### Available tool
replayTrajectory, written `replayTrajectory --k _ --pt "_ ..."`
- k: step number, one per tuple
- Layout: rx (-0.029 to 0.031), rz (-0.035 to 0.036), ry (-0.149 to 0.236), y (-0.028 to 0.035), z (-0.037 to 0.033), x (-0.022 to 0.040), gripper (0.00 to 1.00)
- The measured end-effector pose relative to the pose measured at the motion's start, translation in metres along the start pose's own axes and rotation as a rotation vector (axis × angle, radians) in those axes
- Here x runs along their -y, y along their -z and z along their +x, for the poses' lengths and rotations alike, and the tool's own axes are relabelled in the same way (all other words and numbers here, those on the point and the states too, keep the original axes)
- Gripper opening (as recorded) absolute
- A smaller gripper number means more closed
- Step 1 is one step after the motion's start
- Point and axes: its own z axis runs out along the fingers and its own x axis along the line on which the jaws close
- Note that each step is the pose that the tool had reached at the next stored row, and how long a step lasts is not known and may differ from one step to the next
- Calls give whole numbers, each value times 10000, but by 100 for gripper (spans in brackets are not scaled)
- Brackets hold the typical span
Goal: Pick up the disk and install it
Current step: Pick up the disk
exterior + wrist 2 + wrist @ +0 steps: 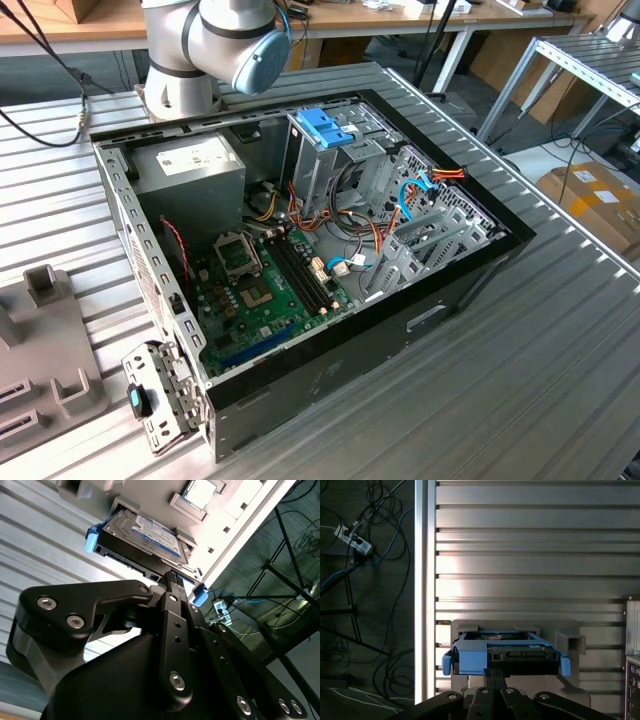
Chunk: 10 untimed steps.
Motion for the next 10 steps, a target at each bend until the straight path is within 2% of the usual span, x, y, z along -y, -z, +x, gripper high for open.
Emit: replayTrajectory --k 10 --pt "12 10 440 0 0 0 11"
